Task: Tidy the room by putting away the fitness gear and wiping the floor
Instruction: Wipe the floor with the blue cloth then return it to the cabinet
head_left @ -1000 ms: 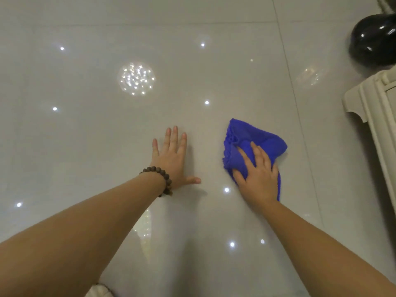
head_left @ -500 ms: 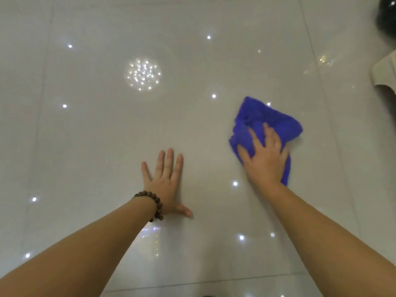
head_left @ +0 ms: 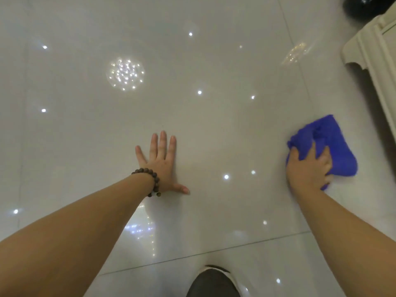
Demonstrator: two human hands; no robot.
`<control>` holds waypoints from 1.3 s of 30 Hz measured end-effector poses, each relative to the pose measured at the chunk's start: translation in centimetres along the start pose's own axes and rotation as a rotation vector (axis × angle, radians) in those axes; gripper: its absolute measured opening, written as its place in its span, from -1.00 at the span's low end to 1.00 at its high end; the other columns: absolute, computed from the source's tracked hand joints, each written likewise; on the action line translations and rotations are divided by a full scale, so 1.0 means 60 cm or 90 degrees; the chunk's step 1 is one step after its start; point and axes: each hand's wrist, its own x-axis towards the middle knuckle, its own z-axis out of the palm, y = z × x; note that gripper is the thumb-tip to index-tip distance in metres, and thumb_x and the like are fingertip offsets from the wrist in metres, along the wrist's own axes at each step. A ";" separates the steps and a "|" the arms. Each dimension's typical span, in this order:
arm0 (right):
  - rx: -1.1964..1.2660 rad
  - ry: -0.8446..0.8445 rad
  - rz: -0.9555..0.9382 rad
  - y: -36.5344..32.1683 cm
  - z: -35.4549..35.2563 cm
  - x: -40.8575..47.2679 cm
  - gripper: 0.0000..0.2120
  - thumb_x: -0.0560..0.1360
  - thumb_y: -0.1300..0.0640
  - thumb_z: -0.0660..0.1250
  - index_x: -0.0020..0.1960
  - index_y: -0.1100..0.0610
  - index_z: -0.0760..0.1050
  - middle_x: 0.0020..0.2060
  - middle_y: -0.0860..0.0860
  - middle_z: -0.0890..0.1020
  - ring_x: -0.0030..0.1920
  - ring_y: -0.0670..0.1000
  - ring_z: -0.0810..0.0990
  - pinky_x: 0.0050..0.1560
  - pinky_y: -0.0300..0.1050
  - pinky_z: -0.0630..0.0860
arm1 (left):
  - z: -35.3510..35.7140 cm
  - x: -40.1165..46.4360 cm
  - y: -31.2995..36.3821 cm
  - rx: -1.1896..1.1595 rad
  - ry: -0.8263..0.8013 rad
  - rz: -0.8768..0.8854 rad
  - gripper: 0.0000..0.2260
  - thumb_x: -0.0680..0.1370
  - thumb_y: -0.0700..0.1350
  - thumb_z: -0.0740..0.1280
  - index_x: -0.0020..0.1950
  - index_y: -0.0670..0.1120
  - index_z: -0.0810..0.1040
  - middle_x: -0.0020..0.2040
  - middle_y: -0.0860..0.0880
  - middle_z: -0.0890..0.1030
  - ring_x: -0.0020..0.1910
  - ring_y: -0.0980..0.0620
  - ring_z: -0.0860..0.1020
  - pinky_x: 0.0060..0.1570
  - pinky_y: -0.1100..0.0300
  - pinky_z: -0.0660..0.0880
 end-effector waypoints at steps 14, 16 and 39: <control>-0.090 -0.039 -0.262 0.126 -0.013 -0.059 -0.38 0.47 -0.22 0.04 0.49 -0.05 0.22 0.50 0.07 0.21 0.47 0.12 0.19 0.37 0.18 0.23 | 0.011 -0.031 0.001 -0.017 0.044 0.036 0.30 0.18 0.52 0.35 0.49 -0.04 -0.45 0.49 -0.11 -0.45 0.48 -0.15 -0.41 0.41 -0.35 -0.20; -0.066 -0.051 -0.087 0.111 -0.014 -0.070 -0.43 0.55 -0.20 0.07 0.53 -0.10 0.10 0.54 0.03 0.09 0.50 0.09 0.07 0.41 0.14 0.10 | 0.034 -0.056 0.006 -0.034 0.067 0.055 0.24 0.24 0.50 0.32 0.50 -0.05 -0.44 0.49 -0.11 -0.46 0.47 -0.13 -0.43 0.42 -0.33 -0.21; 0.036 -0.061 -0.099 0.028 0.027 -0.285 -0.48 0.56 -0.13 0.17 0.49 -0.04 0.23 0.51 0.05 0.17 0.47 0.11 0.12 0.39 0.15 0.12 | 0.143 -0.159 0.005 -0.039 -0.040 0.047 0.39 0.09 0.56 0.33 0.29 -0.04 -0.70 0.32 -0.11 -0.68 0.35 -0.17 -0.59 0.26 -0.41 -0.40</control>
